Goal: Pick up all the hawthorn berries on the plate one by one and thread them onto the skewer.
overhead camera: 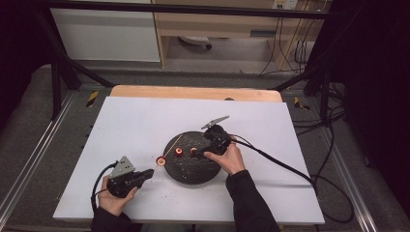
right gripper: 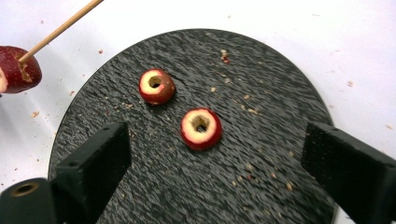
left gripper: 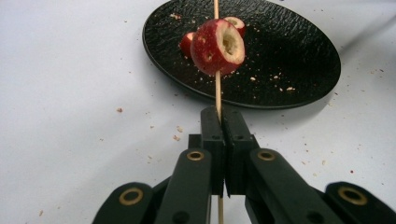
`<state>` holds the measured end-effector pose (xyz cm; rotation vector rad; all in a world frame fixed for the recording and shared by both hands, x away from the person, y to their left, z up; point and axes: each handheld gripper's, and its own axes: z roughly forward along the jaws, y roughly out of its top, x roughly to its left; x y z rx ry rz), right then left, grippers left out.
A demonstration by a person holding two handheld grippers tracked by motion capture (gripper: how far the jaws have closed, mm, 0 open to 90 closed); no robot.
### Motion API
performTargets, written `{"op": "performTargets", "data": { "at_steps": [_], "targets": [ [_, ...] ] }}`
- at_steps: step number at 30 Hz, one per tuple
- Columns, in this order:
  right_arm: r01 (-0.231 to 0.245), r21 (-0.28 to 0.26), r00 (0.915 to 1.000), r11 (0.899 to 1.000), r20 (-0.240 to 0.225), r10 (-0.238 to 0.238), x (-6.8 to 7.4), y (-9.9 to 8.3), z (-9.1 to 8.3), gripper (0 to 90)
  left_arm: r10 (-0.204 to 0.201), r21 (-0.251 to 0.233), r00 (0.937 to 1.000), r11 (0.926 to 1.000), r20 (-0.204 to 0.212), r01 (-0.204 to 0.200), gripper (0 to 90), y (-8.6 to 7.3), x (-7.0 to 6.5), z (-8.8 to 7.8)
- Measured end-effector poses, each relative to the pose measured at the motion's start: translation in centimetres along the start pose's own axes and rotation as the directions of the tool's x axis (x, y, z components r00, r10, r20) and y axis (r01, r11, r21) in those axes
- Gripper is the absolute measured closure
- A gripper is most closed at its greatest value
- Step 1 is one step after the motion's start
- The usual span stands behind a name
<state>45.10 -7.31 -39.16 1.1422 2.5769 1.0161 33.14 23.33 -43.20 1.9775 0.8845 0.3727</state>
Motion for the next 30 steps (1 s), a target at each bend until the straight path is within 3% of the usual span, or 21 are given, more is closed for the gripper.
{"op": "performTargets", "data": {
  "at_steps": [6, 14, 23, 30],
  "targets": [
    [0.03, 0.072, 0.9996, 0.997, -0.003, -0.03, 0.6, 1.6, 1.4, 18.5, -0.005, 0.001, 1.0, 1.0, -0.003, 0.005, 88.4, 0.0, 0.1, -0.1],
    [0.057, 0.144, 0.9984, 0.988, 0.0, -0.057, 0.6, 2.4, 2.8, 30.8, -0.002, 0.005, 1.0, 1.0, -0.005, 0.002, 88.4, 0.0, 0.1, 0.0],
    [0.026, 0.194, 0.9996, 0.981, -0.015, -0.023, 0.2, 2.5, 4.0, 45.6, -0.002, 0.005, 1.0, 1.0, -0.004, 0.002, 88.4, 0.0, 0.1, 0.0],
    [0.007, 0.212, 0.9995, 0.977, -0.03, 0.0, 0.0, 2.5, 4.4, 51.9, 0.002, 0.01, 1.0, 0.9999, -0.004, -0.002, 88.4, 0.0, 0.1, 0.1]
  ]
}}
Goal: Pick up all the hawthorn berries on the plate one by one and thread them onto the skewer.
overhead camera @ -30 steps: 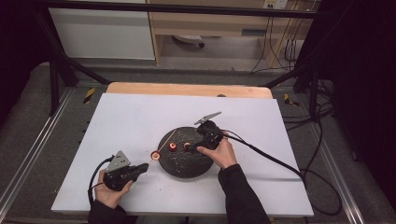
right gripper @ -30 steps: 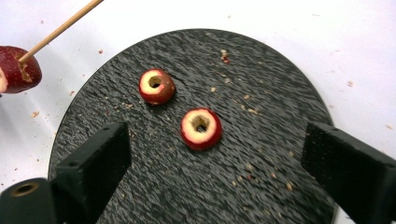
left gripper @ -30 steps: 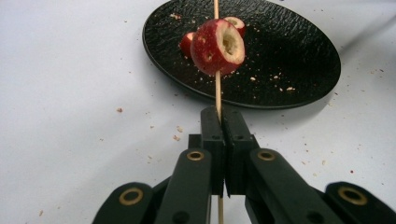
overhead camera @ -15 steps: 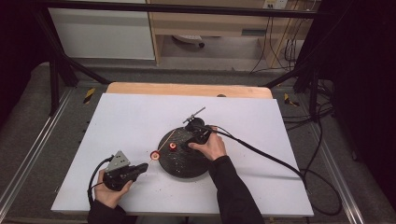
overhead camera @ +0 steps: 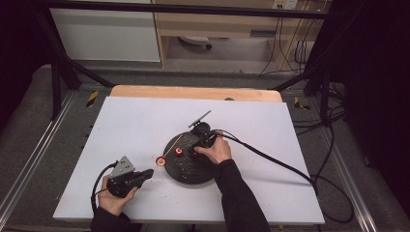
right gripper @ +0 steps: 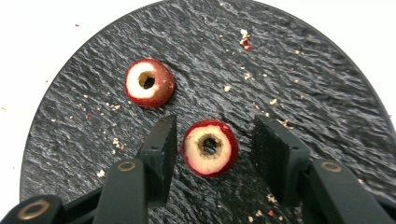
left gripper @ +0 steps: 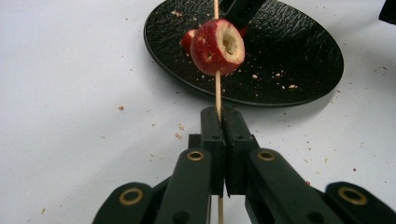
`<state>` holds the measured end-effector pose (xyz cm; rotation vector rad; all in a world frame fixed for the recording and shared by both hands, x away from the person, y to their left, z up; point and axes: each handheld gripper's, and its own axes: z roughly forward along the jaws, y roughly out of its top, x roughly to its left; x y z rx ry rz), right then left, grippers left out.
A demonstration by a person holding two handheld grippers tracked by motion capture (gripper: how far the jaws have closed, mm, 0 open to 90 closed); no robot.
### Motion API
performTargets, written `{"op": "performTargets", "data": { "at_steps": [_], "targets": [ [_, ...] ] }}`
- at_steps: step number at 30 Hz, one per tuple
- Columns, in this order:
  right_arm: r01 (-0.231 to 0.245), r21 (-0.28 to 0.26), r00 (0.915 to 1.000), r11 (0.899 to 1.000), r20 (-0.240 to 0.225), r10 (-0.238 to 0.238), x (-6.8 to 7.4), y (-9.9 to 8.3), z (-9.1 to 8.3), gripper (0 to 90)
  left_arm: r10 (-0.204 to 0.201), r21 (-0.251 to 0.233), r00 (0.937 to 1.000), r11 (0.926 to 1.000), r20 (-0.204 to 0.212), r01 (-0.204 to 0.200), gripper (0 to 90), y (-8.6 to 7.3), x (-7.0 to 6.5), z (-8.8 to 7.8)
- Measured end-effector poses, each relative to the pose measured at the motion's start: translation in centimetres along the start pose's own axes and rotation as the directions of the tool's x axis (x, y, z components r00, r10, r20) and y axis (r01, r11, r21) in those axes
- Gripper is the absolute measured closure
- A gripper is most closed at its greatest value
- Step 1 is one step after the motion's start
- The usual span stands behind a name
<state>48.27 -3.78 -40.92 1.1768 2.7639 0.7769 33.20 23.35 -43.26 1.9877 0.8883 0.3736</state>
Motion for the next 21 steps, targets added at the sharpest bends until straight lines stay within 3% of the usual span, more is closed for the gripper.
{"op": "performTargets", "data": {
  "at_steps": [10, 21],
  "targets": [
    [-0.026, 0.026, 0.9995, 0.999, -0.018, 0.027, -0.08, -0.01, 0.49, 58.9, -0.002, -0.001, 1.0, 1.0, -0.001, 0.002, 88.4, -0.01, 0.04, 0.0],
    [-0.042, 0.042, 0.9988, 0.998, -0.022, 0.043, -0.12, 0.0, 0.51, 60.7, 0.003, -0.002, 1.0, 1.0, -0.002, -0.003, 88.4, 0.03, -0.05, -0.01]
  ]
}}
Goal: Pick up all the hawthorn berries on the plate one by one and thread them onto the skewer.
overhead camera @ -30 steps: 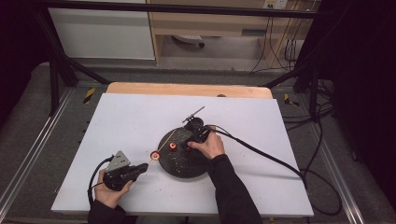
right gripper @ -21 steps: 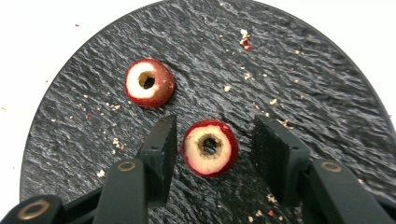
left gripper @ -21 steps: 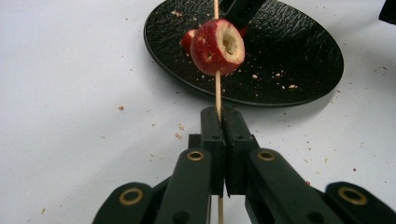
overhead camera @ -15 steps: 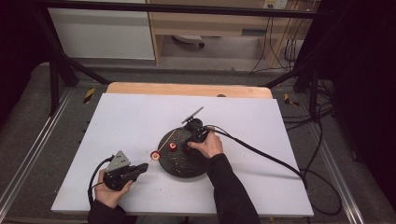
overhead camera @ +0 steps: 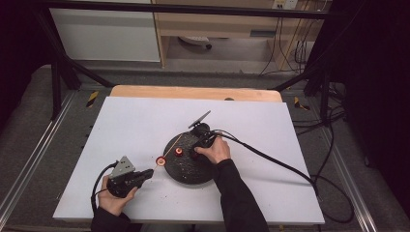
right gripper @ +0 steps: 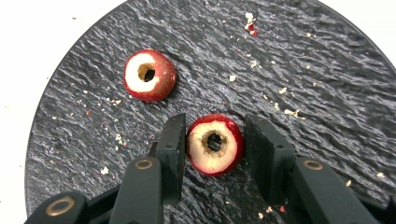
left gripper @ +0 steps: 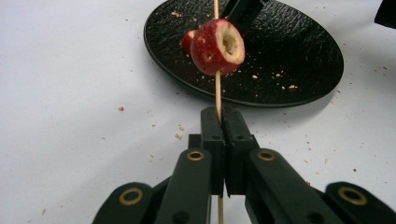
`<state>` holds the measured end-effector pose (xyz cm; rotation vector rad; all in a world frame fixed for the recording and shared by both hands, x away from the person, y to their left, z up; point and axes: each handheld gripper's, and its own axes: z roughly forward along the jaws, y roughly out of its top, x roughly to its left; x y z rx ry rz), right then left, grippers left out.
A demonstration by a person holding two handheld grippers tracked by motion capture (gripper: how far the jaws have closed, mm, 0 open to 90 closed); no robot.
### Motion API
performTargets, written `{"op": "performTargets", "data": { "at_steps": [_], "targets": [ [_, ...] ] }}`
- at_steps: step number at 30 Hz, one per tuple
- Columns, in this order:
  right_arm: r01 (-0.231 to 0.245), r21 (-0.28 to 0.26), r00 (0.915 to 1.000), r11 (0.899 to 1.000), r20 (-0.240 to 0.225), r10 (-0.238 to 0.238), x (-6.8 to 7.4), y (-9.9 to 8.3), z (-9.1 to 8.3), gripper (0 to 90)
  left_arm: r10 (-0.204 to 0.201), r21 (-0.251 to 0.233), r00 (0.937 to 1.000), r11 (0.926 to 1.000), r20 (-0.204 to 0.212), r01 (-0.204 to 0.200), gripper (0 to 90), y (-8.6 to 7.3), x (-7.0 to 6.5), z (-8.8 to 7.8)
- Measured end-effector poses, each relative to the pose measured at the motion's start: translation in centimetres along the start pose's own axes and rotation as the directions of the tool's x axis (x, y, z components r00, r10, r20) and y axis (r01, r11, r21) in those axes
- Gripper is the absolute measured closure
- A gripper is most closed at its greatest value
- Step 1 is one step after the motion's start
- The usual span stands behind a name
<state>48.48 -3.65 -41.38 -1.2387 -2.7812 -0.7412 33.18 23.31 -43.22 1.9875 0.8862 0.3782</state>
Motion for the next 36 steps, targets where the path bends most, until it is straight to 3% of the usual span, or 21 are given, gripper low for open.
{"op": "performTargets", "data": {
  "at_steps": [15, 21, 25, 28, 33, 36],
  "targets": [
    [-0.027, -0.081, 0.9996, 0.996, -0.003, 0.026, 0.8, -0.7, -3.7, 61.0, 0.01, -0.015, 1.0, 0.9998, -0.002, -0.01, 88.4, 0.2, -0.5, 0.0],
    [-0.054, -0.152, 0.9981, 0.987, -0.038, 0.049, 1.0, -1.8, -5.2, 61.1, 0.011, -0.021, 0.9999, 0.9997, -0.007, -0.011, 88.4, 0.2, -0.6, 0.0],
    [-0.069, -0.217, 0.9964, 0.974, -0.063, 0.057, 0.9, -3.0, -6.0, 61.1, 0.014, -0.022, 0.9999, 0.9997, -0.007, -0.014, 88.4, 0.3, -0.8, 0.1],
    [-0.078, -0.28, 0.9952, 0.957, -0.079, 0.058, 0.9, -3.9, -6.4, 61.1, 0.016, -0.023, 0.9999, 0.9996, -0.005, -0.016, 88.4, 0.3, -0.9, 0.1],
    [-0.123, -0.337, 0.99, 0.934, -0.106, 0.092, 0.3, -5.7, -6.6, 61.1, 0.022, -0.024, 0.9998, 0.9995, -0.003, -0.022, 88.4, 0.3, -1.1, 0.2],
    [-0.155, -0.376, 0.985, 0.914, -0.13, 0.113, -0.1, -6.7, -6.8, 61.1, 0.021, -0.026, 0.9998, 0.9994, -0.003, -0.021, 88.4, 0.4, -1.2, 0.2]
  ]
}}
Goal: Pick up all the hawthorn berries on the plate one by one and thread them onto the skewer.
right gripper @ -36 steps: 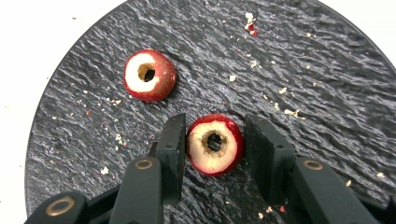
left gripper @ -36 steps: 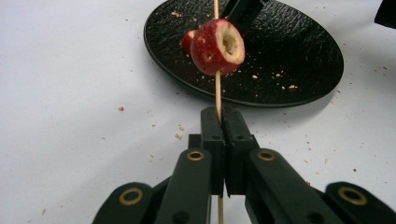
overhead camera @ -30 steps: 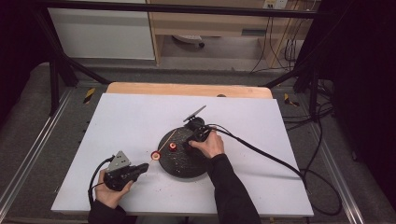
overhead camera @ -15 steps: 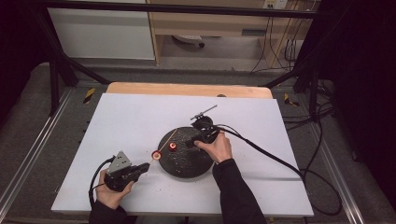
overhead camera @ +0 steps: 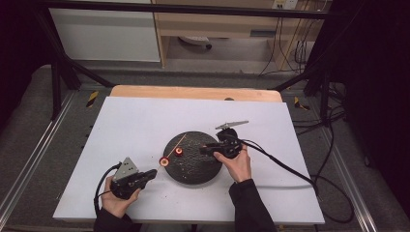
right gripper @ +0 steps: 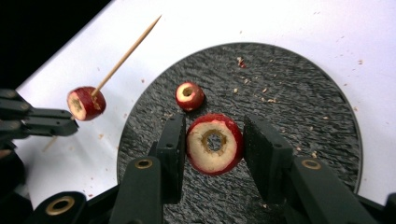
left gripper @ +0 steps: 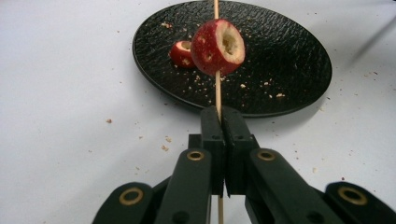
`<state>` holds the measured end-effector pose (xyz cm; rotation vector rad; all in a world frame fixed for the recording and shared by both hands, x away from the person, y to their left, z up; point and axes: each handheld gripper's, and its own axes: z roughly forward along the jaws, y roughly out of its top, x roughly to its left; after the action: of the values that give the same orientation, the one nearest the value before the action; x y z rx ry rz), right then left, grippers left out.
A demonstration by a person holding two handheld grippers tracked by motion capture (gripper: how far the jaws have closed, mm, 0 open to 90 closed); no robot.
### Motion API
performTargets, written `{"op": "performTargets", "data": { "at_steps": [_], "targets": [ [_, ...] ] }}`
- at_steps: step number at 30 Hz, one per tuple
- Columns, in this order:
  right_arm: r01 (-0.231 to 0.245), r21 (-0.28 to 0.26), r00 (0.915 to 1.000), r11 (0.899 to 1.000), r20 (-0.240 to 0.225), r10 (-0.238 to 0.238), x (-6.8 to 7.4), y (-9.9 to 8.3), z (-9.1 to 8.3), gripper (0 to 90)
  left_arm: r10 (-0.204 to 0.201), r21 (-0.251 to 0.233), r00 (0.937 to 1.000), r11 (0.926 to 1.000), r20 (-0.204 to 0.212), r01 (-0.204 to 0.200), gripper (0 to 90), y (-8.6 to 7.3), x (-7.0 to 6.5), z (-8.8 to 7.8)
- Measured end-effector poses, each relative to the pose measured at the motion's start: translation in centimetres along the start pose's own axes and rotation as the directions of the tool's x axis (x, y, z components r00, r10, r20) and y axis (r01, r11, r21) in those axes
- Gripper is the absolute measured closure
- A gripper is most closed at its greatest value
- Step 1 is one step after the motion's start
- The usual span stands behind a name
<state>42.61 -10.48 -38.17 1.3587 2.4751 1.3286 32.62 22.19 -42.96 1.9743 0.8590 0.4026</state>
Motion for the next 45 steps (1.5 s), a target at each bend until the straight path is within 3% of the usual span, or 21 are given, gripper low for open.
{"op": "performTargets", "data": {
  "at_steps": [4, 9, 15, 22, 26, 34, 39, 45],
  "targets": [
    [-0.039, -0.076, 0.9991, 0.996, -0.016, 0.038, -0.5, -1.0, -0.9, 61.1, 0.002, -0.001, 1.0, 1.0, -0.002, -0.002, 88.4, 0.0, -0.2, 0.1],
    [-0.086, -0.161, 0.9961, 0.983, -0.036, 0.081, -0.9, -2.2, -1.5, 61.2, 0.005, -0.002, 1.0, 1.0, 0.002, -0.005, 88.4, 0.1, -0.5, 0.3],
    [-0.16, -0.262, 0.9864, 0.952, -0.08, 0.144, -1.6, -3.6, -1.7, 61.2, 0.004, -0.009, 1.0, 1.0, 0.004, -0.004, 88.4, 0.2, -1.0, 0.4],
    [-0.237, -0.38, 0.9709, 0.894, -0.125, 0.204, -2.0, -4.4, -2.1, 61.2, -0.001, -0.016, 1.0, 0.9999, 0.008, 0.001, 88.4, 0.2, -1.9, 0.9],
    [-0.256, -0.426, 0.9664, 0.868, -0.139, 0.216, -2.1, -4.5, -2.3, 61.3, 0.003, -0.025, 0.9999, 0.9997, 0.011, -0.003, 88.4, 0.6, -2.5, 1.2],
    [-0.293, -0.526, 0.9558, 0.798, -0.181, 0.232, -2.0, -4.5, -2.6, 61.3, 0.01, -0.045, 0.9998, 0.9989, 0.02, -0.009, 88.4, 1.2, -3.6, 1.8],
    [-0.323, -0.571, 0.9461, 0.755, -0.207, 0.249, -1.9, -4.3, -2.7, 61.3, 0.005, -0.052, 0.9995, 0.9986, 0.031, -0.003, 88.4, 1.6, -3.9, 2.3],
    [-0.352, -0.609, 0.936, 0.71, -0.227, 0.269, -2.0, -3.9, -2.8, 61.3, 0.013, -0.069, 0.9992, 0.9976, 0.038, -0.01, 88.4, 2.2, -4.6, 2.6]
  ]
}}
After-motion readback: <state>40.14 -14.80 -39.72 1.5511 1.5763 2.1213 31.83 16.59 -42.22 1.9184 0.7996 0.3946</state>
